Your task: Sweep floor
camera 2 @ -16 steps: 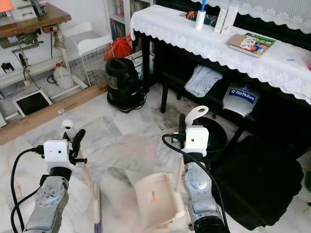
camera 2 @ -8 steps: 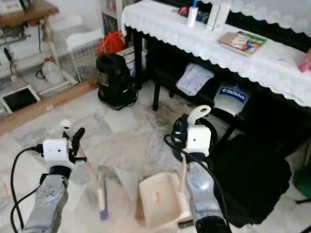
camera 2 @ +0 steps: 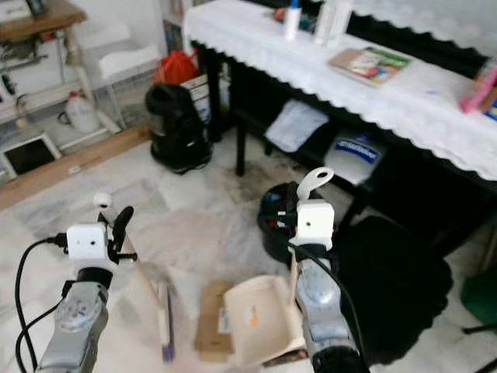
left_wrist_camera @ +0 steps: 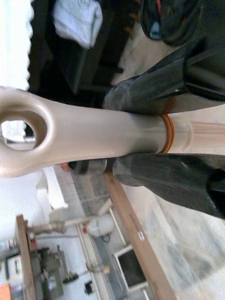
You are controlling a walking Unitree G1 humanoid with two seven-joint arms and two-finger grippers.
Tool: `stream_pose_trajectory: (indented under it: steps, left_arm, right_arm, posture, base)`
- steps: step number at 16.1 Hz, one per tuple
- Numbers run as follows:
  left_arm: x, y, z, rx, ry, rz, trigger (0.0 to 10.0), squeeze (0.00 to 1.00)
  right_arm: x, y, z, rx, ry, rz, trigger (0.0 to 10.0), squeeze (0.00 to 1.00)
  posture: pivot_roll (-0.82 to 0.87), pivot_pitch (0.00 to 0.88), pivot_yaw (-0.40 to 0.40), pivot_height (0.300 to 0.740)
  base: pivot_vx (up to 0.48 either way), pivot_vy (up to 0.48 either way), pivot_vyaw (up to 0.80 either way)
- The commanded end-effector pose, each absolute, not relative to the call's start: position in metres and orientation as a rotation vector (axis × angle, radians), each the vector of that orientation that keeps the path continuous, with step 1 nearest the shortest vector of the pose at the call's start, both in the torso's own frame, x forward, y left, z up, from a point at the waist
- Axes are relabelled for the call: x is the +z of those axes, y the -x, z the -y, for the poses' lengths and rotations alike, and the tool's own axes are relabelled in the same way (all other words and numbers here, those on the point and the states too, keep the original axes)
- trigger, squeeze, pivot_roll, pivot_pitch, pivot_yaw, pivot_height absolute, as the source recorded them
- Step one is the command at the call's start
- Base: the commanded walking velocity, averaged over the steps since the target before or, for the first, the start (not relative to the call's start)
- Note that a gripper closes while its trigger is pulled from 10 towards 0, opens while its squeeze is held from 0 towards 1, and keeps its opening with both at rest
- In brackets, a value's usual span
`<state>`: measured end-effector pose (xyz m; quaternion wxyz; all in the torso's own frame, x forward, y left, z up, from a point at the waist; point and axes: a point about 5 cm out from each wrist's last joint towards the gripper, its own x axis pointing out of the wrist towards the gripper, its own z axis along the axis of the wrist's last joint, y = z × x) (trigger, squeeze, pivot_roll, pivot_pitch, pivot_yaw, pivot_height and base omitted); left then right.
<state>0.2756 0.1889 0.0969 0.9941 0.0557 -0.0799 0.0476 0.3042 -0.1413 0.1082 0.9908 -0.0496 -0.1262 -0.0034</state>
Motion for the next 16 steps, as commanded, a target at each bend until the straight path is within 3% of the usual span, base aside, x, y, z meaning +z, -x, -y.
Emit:
stream_pose_trajectory:
  steps: [1, 8, 16]
  left_arm:
    - [0.103, -0.276, -0.189, 0.091, -0.126, 0.196, 10.0, 0.03]
    - [0.1, -0.293, -0.175, -0.062, -0.107, 0.158, 10.0, 0.03]
    - [0.099, -0.298, -0.174, -0.045, -0.067, 0.182, 10.0, 0.05]
  right_arm:
    - [0.115, -0.303, 0.142, -0.016, 0.086, 0.289, 10.0, 0.0]
    - [0.111, -0.294, 0.15, -0.048, 0.104, 0.277, 10.0, 0.0]
    - [0.104, -0.283, 0.161, -0.079, 0.232, 0.26, 10.0, 0.0]
  posture:
    - [-0.01, 0.099, -0.046, 0.74]
    - [-0.03, 0.119, -0.042, 0.74]
    - [-0.06, 0.158, -0.056, 0.74]
  base:
    - [0.0, 0.0, 0.0]
    - [0.0, 0.0, 0.0]
    - [0.0, 0.0, 0.0]
